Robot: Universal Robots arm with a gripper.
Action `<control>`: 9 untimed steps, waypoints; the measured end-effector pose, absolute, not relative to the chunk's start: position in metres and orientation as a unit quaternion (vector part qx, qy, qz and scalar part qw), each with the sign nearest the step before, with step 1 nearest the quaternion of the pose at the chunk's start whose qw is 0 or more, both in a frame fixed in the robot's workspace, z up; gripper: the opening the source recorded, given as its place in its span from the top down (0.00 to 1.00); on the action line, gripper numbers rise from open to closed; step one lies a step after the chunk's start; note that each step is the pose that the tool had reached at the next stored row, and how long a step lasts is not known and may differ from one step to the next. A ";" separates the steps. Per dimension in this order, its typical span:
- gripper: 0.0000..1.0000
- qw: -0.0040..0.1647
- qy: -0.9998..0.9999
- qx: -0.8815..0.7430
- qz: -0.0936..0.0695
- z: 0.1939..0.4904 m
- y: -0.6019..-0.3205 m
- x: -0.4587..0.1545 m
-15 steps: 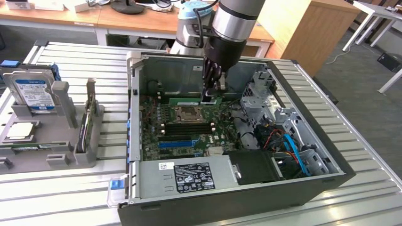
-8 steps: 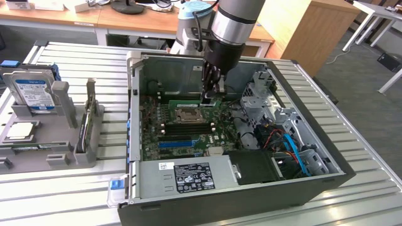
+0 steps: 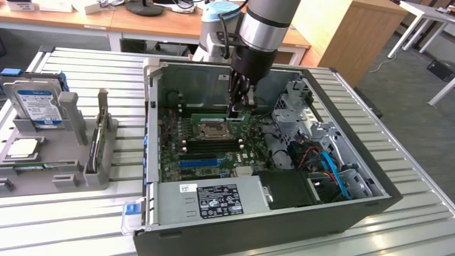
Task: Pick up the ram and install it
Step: 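Insert the ram into the slot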
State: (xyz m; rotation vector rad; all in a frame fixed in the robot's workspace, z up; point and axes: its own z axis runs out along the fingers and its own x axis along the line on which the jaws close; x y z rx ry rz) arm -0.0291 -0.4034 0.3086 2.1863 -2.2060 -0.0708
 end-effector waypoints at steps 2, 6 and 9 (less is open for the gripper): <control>0.89 0.017 -0.710 0.704 -0.023 0.309 -0.403 -0.028; 0.89 0.017 -0.710 0.704 -0.023 0.309 -0.403 -0.026; 0.89 0.017 -0.710 0.704 -0.023 0.309 -0.403 -0.026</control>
